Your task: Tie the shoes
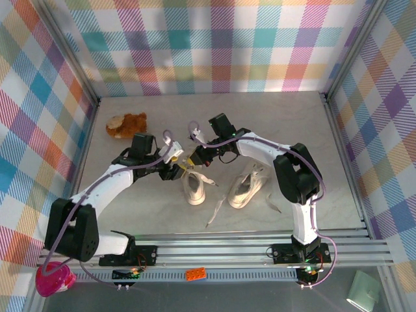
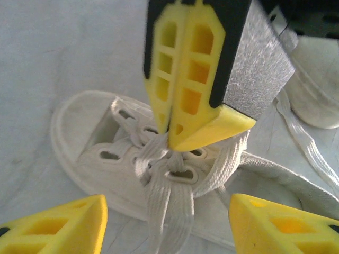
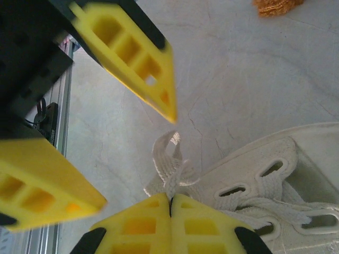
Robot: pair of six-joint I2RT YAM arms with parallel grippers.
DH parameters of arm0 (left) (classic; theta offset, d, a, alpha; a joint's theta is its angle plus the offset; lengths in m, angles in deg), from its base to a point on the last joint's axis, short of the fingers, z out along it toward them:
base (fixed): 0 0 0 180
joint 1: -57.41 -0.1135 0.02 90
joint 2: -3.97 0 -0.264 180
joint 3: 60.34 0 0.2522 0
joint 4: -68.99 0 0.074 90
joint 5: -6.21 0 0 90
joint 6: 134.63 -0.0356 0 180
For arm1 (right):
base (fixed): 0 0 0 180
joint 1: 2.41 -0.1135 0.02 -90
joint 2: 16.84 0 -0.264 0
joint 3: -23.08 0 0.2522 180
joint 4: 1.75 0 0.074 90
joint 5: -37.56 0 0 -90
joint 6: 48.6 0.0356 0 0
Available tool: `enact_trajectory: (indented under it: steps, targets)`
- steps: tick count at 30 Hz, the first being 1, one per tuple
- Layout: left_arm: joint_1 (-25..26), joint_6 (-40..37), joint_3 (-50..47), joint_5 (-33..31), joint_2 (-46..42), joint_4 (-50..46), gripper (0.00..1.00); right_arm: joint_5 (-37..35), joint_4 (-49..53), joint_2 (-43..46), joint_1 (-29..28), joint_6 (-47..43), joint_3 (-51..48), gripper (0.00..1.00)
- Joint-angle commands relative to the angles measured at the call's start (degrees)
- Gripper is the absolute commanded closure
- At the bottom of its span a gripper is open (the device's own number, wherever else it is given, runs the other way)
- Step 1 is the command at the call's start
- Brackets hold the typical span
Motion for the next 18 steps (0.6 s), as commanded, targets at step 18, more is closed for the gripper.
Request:
enact_trajectory:
  steps: [18]
  targets:
    - [2.4,-8.5,4.0,5.8,7.6,0.7,0.52,4.4,2.2,-1.2,1.4,-3.4,0.8,1.00]
